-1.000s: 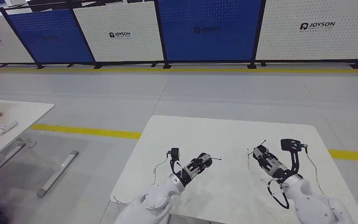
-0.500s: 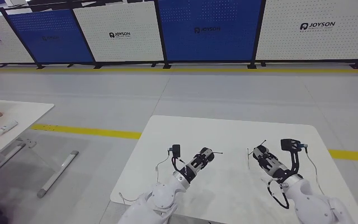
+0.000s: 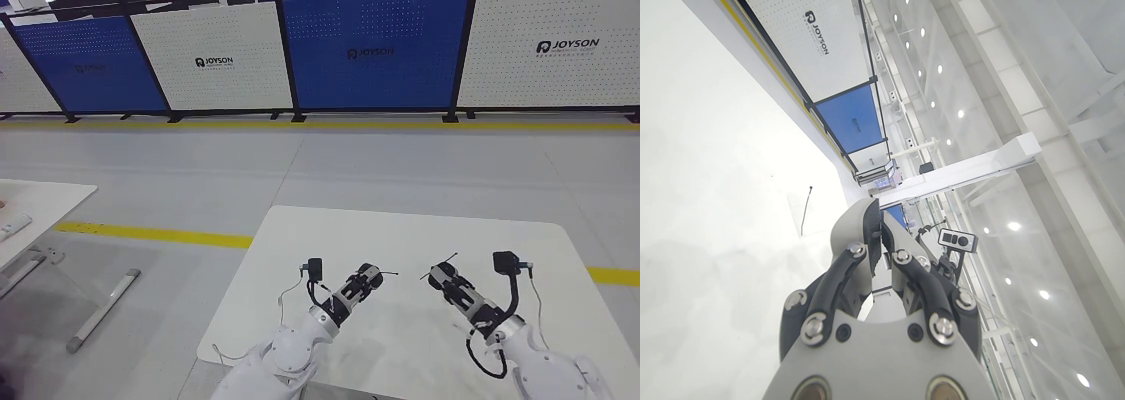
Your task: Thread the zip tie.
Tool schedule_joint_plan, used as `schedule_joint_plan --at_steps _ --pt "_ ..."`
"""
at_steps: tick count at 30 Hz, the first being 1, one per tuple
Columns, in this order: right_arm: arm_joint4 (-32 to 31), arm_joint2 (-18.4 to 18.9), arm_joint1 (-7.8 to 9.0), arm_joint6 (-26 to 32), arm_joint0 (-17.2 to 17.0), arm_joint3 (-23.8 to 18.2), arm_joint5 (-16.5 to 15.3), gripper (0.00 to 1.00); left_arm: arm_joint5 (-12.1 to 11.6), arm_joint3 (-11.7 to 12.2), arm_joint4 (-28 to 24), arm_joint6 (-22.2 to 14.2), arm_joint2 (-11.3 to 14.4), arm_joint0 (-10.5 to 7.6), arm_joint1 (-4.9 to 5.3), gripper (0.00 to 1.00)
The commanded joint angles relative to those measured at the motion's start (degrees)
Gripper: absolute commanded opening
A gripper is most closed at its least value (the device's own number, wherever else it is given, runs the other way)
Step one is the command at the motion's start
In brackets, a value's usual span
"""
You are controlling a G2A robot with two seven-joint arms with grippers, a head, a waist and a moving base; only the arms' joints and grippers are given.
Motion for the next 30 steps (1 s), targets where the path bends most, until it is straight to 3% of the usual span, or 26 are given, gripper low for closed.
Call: schedule_joint_plan --at_steps 1,12,21,30 --pt "-0.3 0.0 0.01 -0.1 0.0 0.0 0.0 0.0 0.0 0.0 0.0 0.0 0.0 0.0 0.0 0.0" --pt "0.0 -0.1 -0.03 -0.5 -0.1 -0.1 -0.1 0.0 0.0 0.0 0.0 0.0 0.0 0.0 0.0 0.0" --pt "-1.7 -6.7 -1.65 -10.8 1.8 3.5 0.3 0.0 0.0 0.0 0.0 0.0 0.0 0.0 0.0 0.0" --pt "-1.5 -7.0 -1.71 -10.9 2.0 3.7 0.6 0.0 0.0 0.0 0.0 0.0 0.0 0.0 0.0 0.0"
